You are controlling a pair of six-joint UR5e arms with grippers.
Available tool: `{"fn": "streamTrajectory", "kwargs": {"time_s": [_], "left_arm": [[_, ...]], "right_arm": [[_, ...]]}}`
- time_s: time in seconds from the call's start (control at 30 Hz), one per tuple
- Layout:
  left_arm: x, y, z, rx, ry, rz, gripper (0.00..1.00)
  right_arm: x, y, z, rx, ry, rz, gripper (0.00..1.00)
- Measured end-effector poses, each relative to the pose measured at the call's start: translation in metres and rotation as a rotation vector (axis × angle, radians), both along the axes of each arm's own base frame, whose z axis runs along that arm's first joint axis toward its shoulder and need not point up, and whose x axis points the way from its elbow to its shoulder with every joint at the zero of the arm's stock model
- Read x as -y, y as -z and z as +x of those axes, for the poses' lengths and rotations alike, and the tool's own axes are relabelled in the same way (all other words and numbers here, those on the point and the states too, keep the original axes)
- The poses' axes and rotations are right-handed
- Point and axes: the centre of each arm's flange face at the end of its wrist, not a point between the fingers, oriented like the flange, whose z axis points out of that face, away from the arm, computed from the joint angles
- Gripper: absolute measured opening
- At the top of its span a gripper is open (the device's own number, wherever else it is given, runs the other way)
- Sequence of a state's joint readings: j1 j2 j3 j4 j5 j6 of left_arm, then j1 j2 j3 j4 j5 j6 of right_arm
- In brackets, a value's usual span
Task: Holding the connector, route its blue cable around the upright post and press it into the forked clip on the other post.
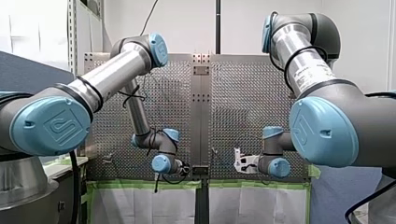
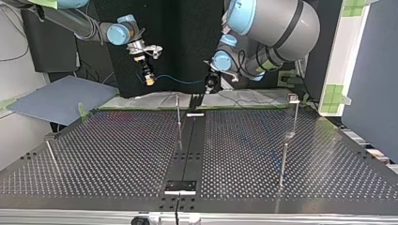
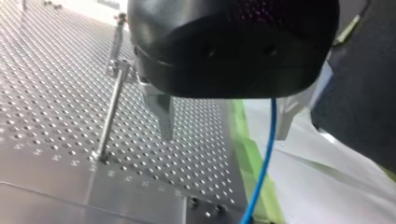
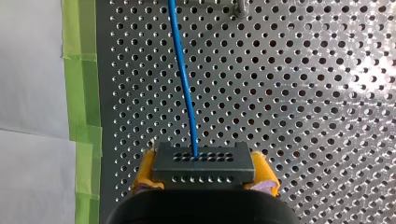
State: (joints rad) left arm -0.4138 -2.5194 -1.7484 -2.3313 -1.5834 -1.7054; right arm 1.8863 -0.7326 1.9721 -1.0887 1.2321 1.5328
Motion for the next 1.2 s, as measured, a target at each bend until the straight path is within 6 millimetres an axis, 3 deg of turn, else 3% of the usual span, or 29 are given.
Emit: {"fn": "streamTrajectory", "kwargs": {"time_s": [0.57, 1.2], "left_arm": [[0.020, -0.004, -0.004, -0.035, 0.106, -0.183, 0.99], [0.044, -0.007, -0.019, 0.038, 0.054, -0.156, 0.99]], "right_arm": [[0.003, -0.002, 0.002, 0.008, -0.006, -0.016, 0.00], [0.008, -0.003, 0.002, 0.022, -0.014, -0.025, 0.00]]}}
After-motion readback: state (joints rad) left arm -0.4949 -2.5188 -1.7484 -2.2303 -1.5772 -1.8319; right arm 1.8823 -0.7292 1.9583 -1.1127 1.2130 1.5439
